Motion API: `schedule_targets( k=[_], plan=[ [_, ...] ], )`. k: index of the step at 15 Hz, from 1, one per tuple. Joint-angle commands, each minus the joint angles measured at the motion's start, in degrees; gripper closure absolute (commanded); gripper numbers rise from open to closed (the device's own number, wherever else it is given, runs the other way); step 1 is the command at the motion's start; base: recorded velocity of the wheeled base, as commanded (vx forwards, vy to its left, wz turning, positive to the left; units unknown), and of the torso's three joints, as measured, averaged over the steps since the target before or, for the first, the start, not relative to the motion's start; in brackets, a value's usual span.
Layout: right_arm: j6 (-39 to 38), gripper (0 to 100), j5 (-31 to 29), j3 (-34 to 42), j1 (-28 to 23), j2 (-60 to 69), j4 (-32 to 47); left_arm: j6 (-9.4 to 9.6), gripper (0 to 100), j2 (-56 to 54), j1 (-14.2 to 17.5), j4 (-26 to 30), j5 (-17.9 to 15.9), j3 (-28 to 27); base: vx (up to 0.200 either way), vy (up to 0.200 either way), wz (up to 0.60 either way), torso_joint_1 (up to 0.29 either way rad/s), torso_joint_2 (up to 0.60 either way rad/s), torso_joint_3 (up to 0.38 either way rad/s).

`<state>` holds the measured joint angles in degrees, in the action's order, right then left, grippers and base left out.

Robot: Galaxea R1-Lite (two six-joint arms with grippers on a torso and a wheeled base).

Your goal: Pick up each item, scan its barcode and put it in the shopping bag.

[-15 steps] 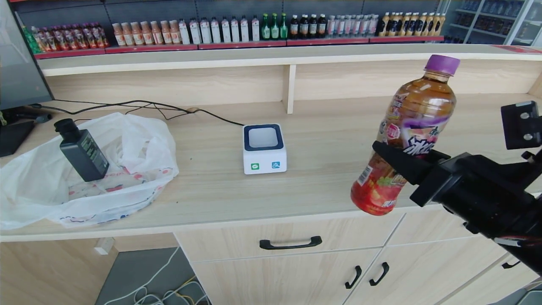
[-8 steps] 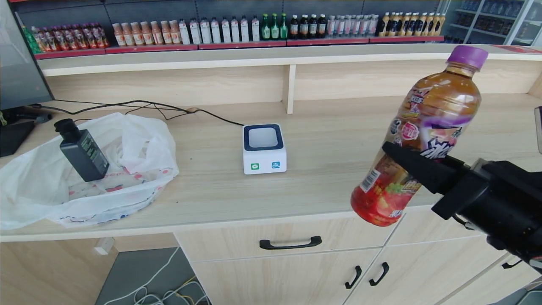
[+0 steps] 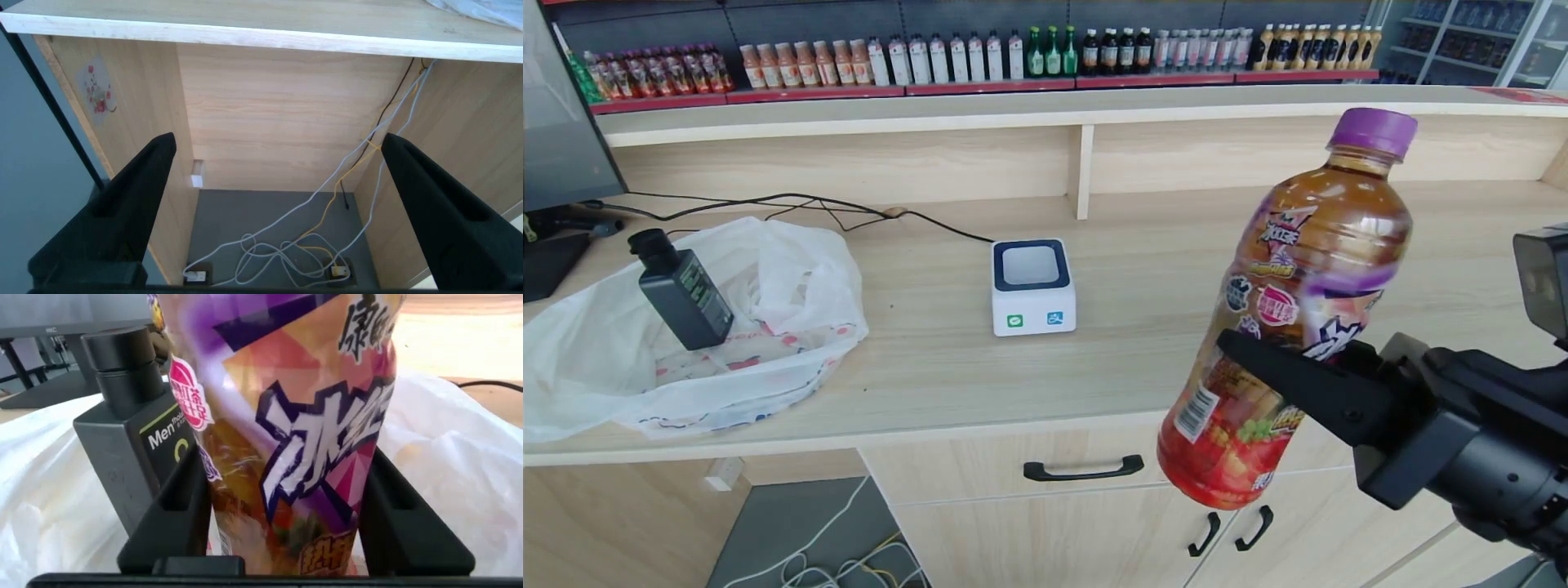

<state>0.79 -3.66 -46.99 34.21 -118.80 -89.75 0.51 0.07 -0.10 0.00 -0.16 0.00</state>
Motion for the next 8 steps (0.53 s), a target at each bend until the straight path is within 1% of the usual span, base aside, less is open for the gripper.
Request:
schedule_targets(
  k=[1, 5, 8],
  plan=[
    [0.00, 0, 0.05, 0.50, 0.16, 0.67, -0.25, 0.02, 0, 0.01, 0.01, 0.00, 0.07, 0.00, 0.000, 0.000, 0.00, 0.000, 0.00, 0.000],
    [0.00, 0, 0.05, 3.84, 0.51, 2.96, -0.25, -0.07, 0, 0.01, 0.01, 0.00, -0.02, 0.00, 0.000, 0.000, 0.00, 0.000, 0.00, 0.000],
    [0.09, 0, 0.05, 7.80, 0.42, 7.53, -0.25, -0.07, 0, 0.01, 0.01, 0.00, -0.02, 0.00, 0.000, 0.000, 0.00, 0.000, 0.00, 0.000]
  ],
)
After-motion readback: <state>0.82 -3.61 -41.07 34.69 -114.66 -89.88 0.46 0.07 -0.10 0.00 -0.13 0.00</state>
